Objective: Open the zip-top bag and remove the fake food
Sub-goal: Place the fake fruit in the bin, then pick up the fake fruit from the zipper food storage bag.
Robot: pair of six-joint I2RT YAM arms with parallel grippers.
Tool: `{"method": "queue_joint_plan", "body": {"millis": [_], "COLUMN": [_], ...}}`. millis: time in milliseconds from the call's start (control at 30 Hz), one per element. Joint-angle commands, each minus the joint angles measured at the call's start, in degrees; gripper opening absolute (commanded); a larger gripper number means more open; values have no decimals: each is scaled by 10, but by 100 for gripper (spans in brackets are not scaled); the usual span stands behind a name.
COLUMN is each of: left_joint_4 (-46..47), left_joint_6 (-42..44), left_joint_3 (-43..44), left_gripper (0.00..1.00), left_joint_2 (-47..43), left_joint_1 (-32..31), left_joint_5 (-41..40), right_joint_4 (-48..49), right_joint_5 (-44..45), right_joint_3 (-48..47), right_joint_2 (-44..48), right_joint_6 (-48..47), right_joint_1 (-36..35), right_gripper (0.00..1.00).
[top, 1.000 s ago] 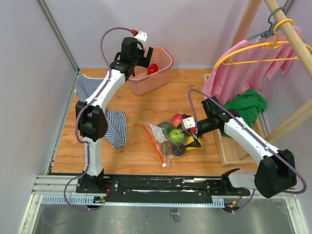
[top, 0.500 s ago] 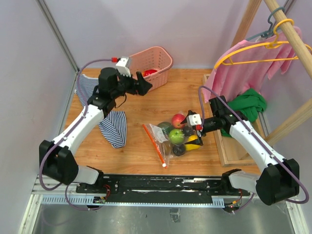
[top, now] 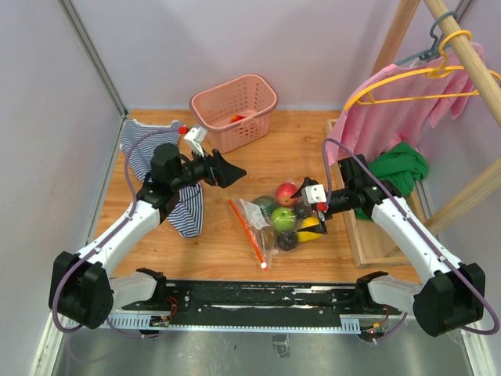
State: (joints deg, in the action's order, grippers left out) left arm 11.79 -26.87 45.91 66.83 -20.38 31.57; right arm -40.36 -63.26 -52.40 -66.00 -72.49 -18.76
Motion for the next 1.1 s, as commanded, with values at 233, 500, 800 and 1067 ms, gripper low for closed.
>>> {"method": "queue_joint_plan", "body": {"millis": [233, 500, 800, 1067], "left_joint_4": [120, 284, 353, 262], "left_joint_6": [-35, -142, -173, -10], "left_joint_3": [-48, -144, -229, -263], "left_gripper": [89, 88, 88, 86], "left_joint_2": [40, 26, -36, -121], "left_joint_1": [2, 2, 1, -110], "left_joint_5": [105, 142, 126, -1], "right_joint_4": [-8, -11, -20, -51], "right_joint_5": [-16, -18, 3, -17], "right_joint_3": [0, -8, -16, -24], "right_joint_2": [-3, -17, -35, -50], "right_joint_6": [0, 11, 14, -7], "right_joint_1": [14, 14, 15, 16], "right_gripper": [99, 98, 98, 98]}}
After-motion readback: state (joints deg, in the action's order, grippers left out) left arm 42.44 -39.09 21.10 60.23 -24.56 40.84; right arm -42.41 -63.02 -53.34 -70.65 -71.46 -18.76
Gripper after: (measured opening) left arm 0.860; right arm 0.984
